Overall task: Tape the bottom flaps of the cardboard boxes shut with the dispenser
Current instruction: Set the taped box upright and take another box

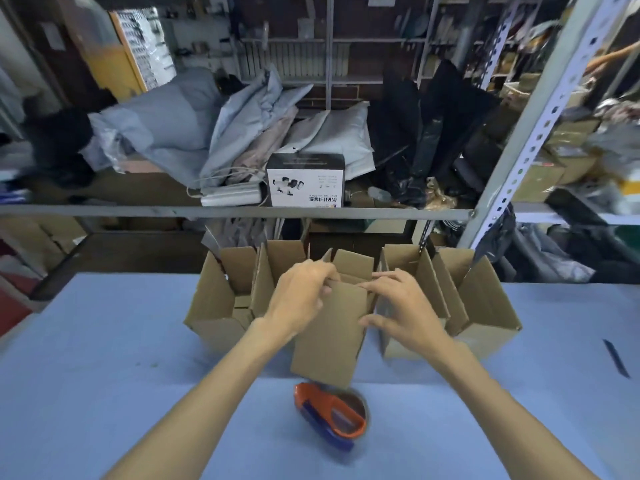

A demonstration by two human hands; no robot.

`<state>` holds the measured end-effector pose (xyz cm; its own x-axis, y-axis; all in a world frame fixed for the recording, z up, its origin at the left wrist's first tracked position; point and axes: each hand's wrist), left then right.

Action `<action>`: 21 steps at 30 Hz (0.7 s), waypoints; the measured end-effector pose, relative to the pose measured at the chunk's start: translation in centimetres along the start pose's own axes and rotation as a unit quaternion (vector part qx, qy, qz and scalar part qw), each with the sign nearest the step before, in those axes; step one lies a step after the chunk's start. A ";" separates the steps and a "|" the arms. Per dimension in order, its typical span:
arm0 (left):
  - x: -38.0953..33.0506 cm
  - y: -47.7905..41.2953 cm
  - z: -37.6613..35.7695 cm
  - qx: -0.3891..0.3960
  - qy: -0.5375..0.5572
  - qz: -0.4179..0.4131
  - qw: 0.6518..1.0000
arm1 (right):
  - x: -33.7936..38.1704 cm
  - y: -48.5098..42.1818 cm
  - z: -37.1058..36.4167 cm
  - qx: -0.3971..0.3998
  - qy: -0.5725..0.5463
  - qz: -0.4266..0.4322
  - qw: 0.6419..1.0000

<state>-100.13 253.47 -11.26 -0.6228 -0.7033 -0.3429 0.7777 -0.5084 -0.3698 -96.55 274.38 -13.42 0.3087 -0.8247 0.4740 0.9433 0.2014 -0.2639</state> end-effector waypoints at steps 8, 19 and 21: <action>1.1 0.4 8.1 0.056 0.179 0.002 0.982 | 6.7 1.0 4.8 0.048 -0.144 0.022 0.988; -0.3 9.1 10.6 0.046 0.206 -0.014 0.977 | 12.0 3.4 3.4 -0.033 -0.342 -0.043 0.938; -0.1 11.9 10.8 0.044 0.166 -0.004 0.985 | 12.9 4.0 2.8 -0.070 -0.376 -0.060 0.922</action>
<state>-89.89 242.07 -6.29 -0.6112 -0.5057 -0.6089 0.7681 -0.5645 -0.3022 -88.49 266.06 -6.01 0.2494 -0.2258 0.9417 0.9676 0.0184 -0.2518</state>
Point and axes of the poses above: each hand's wrist, its own y-axis away from the middle knuckle, its own z-axis out of the back of the hand, x = y × z, and after that the axes turned 6 degrees about -z, right-handed
